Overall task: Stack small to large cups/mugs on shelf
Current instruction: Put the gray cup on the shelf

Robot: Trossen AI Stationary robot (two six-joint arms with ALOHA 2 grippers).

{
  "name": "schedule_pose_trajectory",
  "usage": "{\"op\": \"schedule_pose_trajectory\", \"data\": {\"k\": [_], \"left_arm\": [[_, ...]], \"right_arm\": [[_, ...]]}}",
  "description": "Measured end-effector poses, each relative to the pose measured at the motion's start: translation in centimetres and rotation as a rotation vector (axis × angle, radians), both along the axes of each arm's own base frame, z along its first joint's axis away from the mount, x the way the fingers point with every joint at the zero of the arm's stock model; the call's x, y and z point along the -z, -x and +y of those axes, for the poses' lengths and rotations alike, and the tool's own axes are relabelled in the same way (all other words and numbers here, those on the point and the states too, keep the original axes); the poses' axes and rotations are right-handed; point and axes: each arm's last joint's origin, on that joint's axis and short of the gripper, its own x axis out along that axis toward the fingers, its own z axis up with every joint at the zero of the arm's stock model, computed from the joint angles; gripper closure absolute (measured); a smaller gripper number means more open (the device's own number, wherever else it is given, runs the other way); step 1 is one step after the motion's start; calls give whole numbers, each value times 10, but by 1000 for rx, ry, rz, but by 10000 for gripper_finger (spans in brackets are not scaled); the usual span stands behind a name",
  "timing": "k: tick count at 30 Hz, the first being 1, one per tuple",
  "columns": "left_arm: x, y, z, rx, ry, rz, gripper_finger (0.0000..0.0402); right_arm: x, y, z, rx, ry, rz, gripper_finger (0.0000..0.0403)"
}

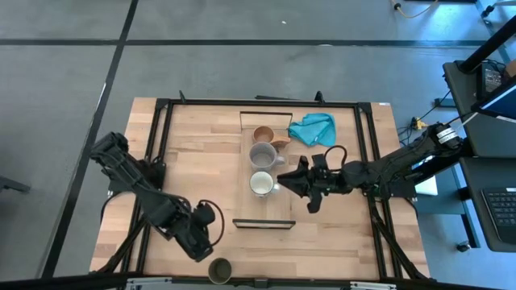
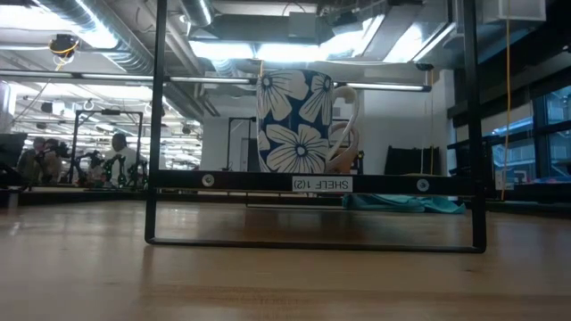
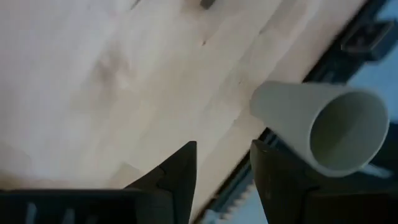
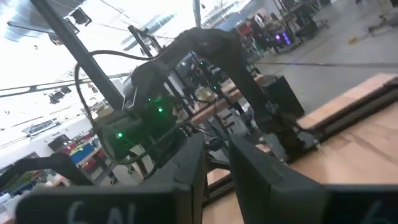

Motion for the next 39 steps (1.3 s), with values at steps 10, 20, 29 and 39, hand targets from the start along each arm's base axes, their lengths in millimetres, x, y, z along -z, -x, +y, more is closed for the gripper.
{"op": "schedule_pose_trajectory", "data": {"k": [10,20,29,39], "left_arm": [[-6,-13,-17,-243,186,-149,247],[-2,6,-35,-308,217,-75,244],[17,-1,-62,-345,205,-70,248],[29,-15,-82,-351,74,-5,248]], "right_arm": [[6,-1,1,-16,-26,61,327],[13,-1,1,-16,-49,133,327],[15,-1,1,-15,-97,148,327],[15,-1,2,-21,-93,149,327]]}}
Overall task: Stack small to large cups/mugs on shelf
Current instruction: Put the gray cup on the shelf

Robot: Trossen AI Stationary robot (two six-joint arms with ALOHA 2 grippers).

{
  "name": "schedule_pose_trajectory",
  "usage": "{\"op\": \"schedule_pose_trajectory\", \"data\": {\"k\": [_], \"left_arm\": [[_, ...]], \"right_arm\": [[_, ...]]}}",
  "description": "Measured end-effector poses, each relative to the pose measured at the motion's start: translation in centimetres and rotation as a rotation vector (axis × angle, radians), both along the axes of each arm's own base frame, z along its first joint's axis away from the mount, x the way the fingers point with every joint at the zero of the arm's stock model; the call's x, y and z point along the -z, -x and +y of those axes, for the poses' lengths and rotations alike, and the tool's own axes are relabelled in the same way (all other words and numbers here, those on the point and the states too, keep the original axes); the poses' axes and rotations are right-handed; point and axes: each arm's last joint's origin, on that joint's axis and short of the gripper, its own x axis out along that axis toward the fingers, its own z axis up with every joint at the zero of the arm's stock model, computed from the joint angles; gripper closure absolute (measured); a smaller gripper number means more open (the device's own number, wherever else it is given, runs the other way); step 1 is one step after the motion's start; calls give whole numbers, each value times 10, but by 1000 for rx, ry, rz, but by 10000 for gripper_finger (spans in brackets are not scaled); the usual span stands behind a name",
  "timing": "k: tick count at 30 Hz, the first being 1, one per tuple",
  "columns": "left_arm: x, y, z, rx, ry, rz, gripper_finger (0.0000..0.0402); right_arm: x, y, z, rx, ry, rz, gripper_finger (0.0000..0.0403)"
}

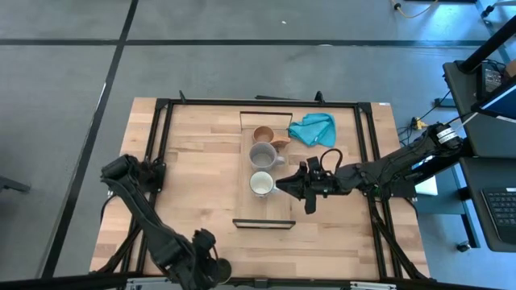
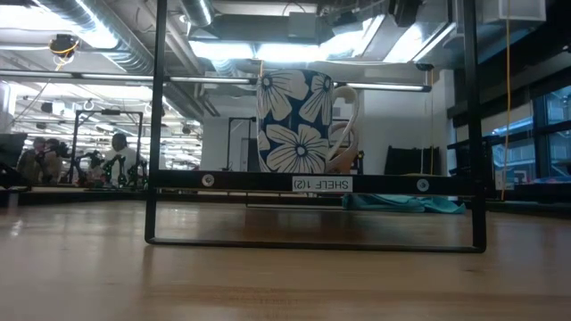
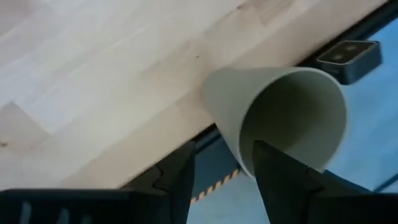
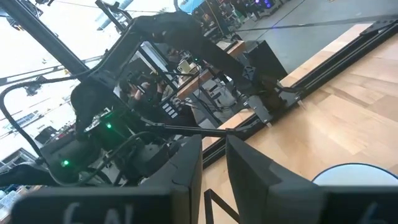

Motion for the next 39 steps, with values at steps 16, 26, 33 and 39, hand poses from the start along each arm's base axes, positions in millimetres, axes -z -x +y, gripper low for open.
{"op": "schedule_pose_trajectory", "data": {"k": [16,26,33,39], "left_arm": [[10,-13,7,-16,-79,-27,248],[22,-15,3,2,-90,30,248],[22,-17,6,68,-72,68,269],[22,-20,9,93,-84,62,349]], "right_arm": [[1,2,4,22,4,8,327],[4,2,4,31,14,41,327],[5,2,4,32,3,45,327],[6,2,4,33,-3,57,327]]}}
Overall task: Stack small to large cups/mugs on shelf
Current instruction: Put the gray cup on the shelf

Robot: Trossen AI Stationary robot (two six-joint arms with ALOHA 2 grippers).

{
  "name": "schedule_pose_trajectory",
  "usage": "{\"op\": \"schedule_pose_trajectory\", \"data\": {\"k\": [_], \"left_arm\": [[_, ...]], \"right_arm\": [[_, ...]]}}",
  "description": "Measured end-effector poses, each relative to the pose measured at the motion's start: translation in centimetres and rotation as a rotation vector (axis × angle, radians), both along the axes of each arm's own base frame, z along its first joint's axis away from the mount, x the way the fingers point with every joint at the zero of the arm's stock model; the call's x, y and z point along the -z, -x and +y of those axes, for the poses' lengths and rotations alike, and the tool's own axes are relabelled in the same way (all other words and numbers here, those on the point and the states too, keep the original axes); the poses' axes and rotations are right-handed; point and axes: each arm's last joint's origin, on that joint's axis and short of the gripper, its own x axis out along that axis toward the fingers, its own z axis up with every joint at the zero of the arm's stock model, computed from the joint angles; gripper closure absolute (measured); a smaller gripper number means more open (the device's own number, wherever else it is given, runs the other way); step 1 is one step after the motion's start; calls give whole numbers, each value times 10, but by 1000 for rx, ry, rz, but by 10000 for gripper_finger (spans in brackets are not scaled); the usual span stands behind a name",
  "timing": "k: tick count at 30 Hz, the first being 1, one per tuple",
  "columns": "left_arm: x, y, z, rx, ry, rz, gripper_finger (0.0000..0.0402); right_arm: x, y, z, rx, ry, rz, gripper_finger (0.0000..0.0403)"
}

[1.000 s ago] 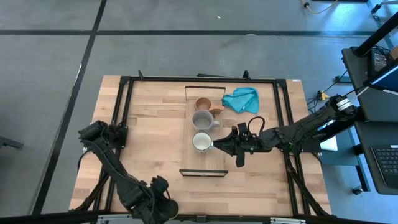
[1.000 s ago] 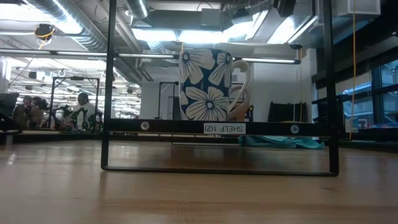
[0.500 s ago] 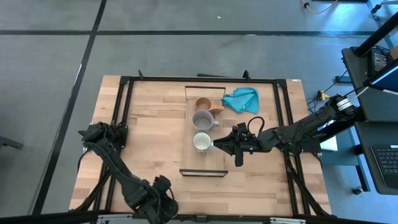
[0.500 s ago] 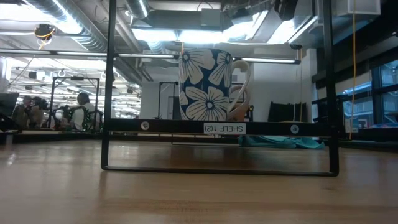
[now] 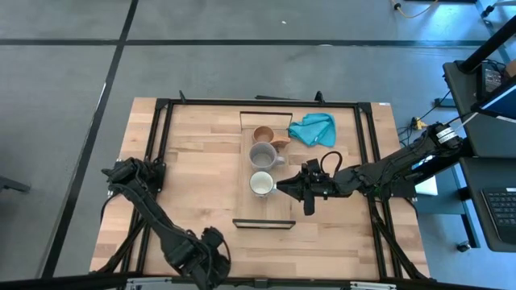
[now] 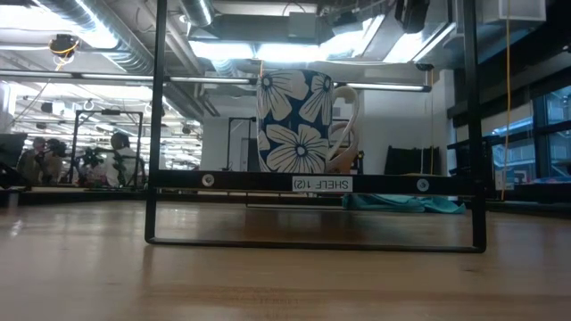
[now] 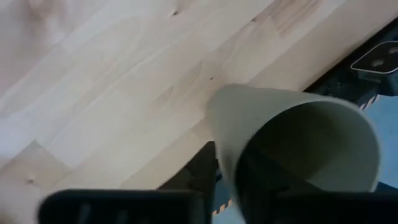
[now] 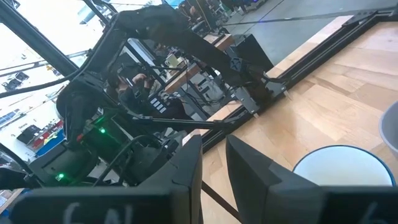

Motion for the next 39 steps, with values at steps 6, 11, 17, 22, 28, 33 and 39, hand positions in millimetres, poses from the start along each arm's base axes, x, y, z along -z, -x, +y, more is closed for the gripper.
{"op": "schedule_pose_trajectory", "data": {"k": [6,11,17,22,28,33,39], "left_arm": [[0,-4,6,25,-24,2,392],[-8,1,18,43,-90,65,397],[-67,17,46,50,-146,49,399],[-116,19,76,55,-180,-105,399],[-137,6,120,71,-219,-147,400],[-145,-1,150,75,-259,-161,401],[-155,8,157,135,-219,-175,401]], "right_arm": [[0,0,0,0,-2,0,327],[0,0,0,7,-26,-2,327],[-1,0,-1,28,-26,-7,327],[-1,0,-1,37,9,-6,327],[0,0,-6,144,82,3,327],[0,-2,-10,168,91,7,327],[1,-2,-12,180,93,16,327]]}}
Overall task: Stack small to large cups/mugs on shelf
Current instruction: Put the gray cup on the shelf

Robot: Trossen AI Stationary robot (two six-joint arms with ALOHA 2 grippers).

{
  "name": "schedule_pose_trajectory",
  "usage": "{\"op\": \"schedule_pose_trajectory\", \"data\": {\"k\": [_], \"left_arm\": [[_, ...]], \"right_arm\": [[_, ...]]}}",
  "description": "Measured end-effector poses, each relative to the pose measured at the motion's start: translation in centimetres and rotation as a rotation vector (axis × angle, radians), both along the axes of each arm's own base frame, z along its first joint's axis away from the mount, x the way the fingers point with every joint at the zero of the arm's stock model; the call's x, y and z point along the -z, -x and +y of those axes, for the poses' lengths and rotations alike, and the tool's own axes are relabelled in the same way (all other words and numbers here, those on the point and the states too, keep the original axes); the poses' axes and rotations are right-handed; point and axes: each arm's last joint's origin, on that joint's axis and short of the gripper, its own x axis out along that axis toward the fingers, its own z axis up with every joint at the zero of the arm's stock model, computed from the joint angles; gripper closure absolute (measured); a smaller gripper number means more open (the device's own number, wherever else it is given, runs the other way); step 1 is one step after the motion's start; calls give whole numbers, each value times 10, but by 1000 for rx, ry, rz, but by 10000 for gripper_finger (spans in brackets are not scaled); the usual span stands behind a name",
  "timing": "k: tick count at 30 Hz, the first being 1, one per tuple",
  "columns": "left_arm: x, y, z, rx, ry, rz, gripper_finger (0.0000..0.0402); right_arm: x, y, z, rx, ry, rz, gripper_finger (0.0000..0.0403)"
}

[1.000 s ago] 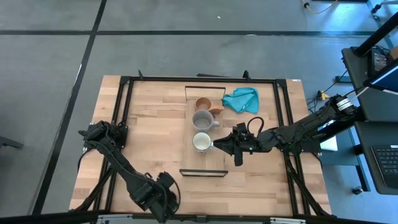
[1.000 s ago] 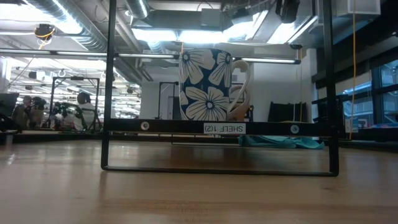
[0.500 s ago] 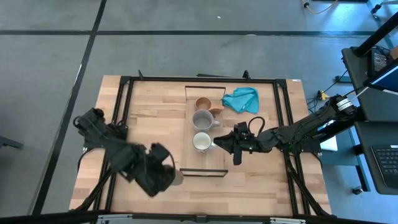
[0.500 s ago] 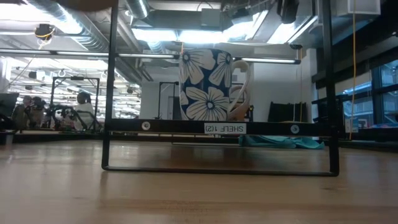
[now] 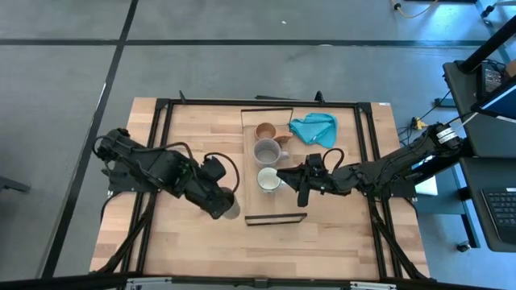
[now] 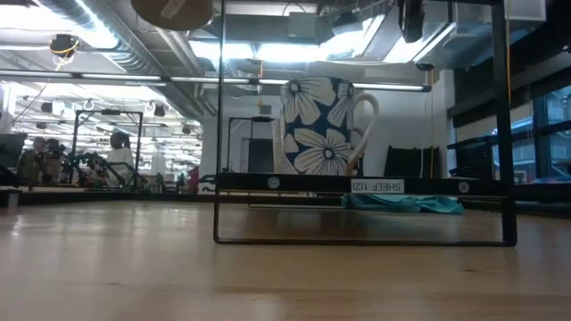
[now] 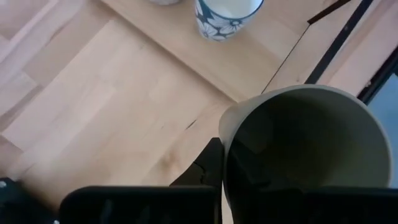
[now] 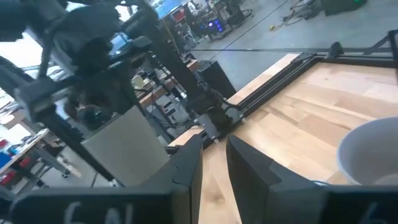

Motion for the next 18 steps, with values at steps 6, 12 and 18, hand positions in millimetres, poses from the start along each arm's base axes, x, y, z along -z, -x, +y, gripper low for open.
{"op": "schedule_pose_trajectory", "data": {"k": [6,12,18], "left_arm": [[-10,6,17,6,-68,-49,401],[-11,-2,40,20,-160,-37,401],[-12,-6,55,39,-177,-14,401]], "right_arm": [[-2,3,-5,143,-46,-21,327],[-6,20,-16,352,-127,0,336],[-18,48,-25,243,-155,75,383]]}}
